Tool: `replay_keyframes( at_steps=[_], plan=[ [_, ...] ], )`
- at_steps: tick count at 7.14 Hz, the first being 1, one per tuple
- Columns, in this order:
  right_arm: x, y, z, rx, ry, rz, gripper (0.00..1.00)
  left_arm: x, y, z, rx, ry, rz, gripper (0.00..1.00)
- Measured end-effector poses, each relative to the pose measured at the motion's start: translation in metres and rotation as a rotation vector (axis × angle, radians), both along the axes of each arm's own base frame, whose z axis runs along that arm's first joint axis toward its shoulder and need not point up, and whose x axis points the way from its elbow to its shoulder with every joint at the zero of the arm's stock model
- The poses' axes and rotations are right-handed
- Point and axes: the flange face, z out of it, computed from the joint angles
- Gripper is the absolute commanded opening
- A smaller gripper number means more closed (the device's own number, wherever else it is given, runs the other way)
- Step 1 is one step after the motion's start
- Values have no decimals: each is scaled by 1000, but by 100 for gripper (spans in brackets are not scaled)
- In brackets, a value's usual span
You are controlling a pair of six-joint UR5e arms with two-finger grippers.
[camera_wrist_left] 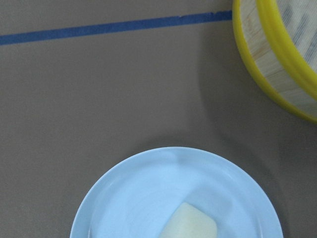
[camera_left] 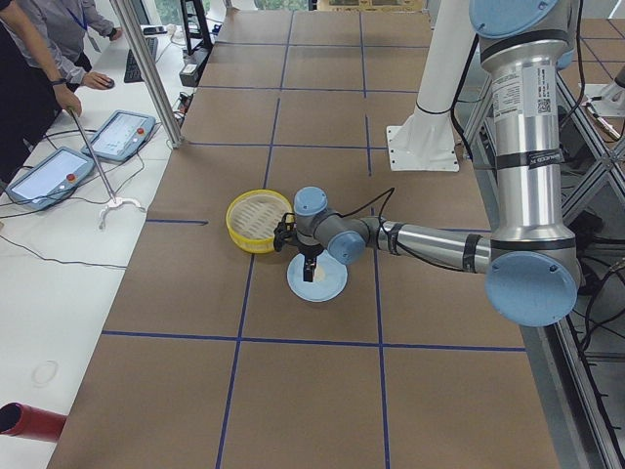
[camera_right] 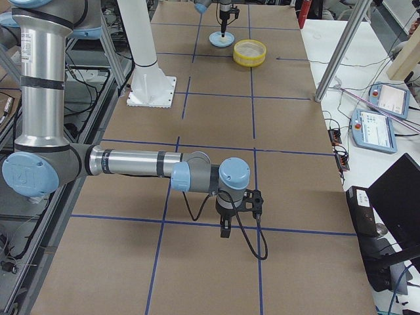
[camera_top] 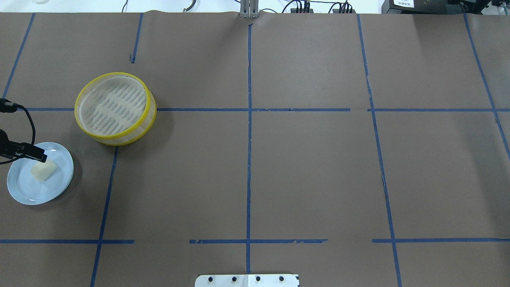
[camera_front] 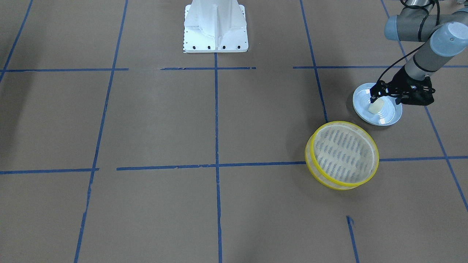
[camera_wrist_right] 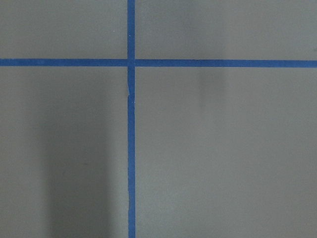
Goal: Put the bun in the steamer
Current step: 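Lower the left gripper over the bun and close on it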
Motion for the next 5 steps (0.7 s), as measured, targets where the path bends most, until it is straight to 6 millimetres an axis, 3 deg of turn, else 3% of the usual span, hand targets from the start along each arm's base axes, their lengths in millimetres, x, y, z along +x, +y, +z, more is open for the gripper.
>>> replay_keyframes(
  at_steps=[5],
  plan=[
    [0, 0, 0, 0, 0, 1, 100, 17, 4, 11, -19, -12, 28, 100]
  ],
)
